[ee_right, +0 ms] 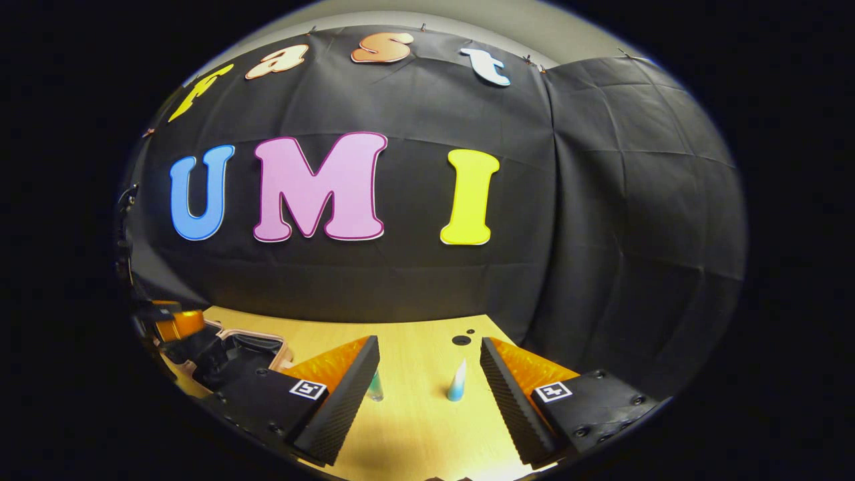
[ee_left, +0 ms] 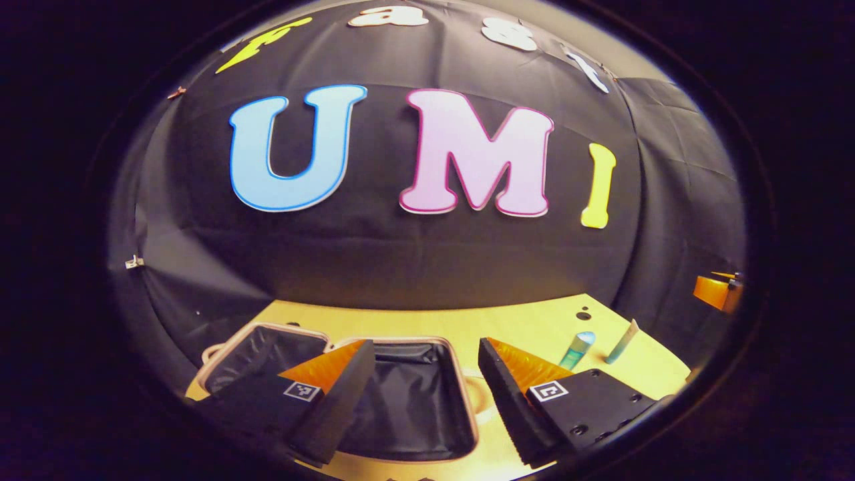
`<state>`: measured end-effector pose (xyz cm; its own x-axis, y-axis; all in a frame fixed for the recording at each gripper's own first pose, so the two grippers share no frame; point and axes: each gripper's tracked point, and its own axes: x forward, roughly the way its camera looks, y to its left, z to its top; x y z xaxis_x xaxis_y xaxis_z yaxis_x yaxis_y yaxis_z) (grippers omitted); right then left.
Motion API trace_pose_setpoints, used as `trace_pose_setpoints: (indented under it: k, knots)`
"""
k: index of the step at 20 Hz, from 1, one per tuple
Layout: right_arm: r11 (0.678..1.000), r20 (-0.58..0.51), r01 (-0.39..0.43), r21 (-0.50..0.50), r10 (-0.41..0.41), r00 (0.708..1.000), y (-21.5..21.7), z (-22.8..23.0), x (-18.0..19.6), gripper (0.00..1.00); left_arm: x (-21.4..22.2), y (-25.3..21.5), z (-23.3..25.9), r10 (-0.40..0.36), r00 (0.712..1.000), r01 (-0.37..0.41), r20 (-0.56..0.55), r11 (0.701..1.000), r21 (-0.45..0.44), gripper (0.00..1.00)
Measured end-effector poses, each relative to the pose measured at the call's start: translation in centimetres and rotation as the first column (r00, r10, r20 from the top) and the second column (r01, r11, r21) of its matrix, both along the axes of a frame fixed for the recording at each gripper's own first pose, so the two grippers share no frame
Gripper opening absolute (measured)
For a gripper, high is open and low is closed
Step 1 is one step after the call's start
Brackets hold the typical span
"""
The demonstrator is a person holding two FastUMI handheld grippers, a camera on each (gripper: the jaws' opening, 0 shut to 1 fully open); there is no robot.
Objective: First open the suitcase, pack the skin care products into it, and then close the suitcase.
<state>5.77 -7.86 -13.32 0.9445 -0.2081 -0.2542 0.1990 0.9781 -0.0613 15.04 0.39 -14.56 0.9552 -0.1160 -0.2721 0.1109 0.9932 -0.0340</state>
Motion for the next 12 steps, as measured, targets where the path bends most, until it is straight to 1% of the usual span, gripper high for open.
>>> trace_pose_setpoints:
  k: [3, 5, 8, 12]
  knots:
    - [1.000, 0.003, 0.025, -0.008, -0.025, 1.000, -2.5, -1.5, 0.5, 0.96, -0.5, -8.0, -3.8, -0.095, 0.995, 0.095, 0.018, 0.995, -0.019, 0.98]
    - [0.999, -0.016, 0.049, 0.002, -0.049, 0.999, -4.0, -3.1, 0.7, 0.96, -0.1, -12.7, -6.3, -0.157, 0.988, 0.157, 0.004, 0.987, -0.017, 0.97]
    - [0.999, -0.052, 0.051, 0.003, -0.051, 0.997, -5.7, -6.1, 1.2, 0.97, 1.9, -17.6, -9.9, -0.199, 0.980, 0.198, -0.013, 0.980, -0.020, 0.98]
    - [0.999, -0.085, 0.050, -0.001, -0.050, 0.995, -7.6, -9.7, 2.1, 0.97, 6.0, -21.6, -15.6, -0.223, 0.972, 0.224, -0.076, 0.974, 0.007, 0.98]
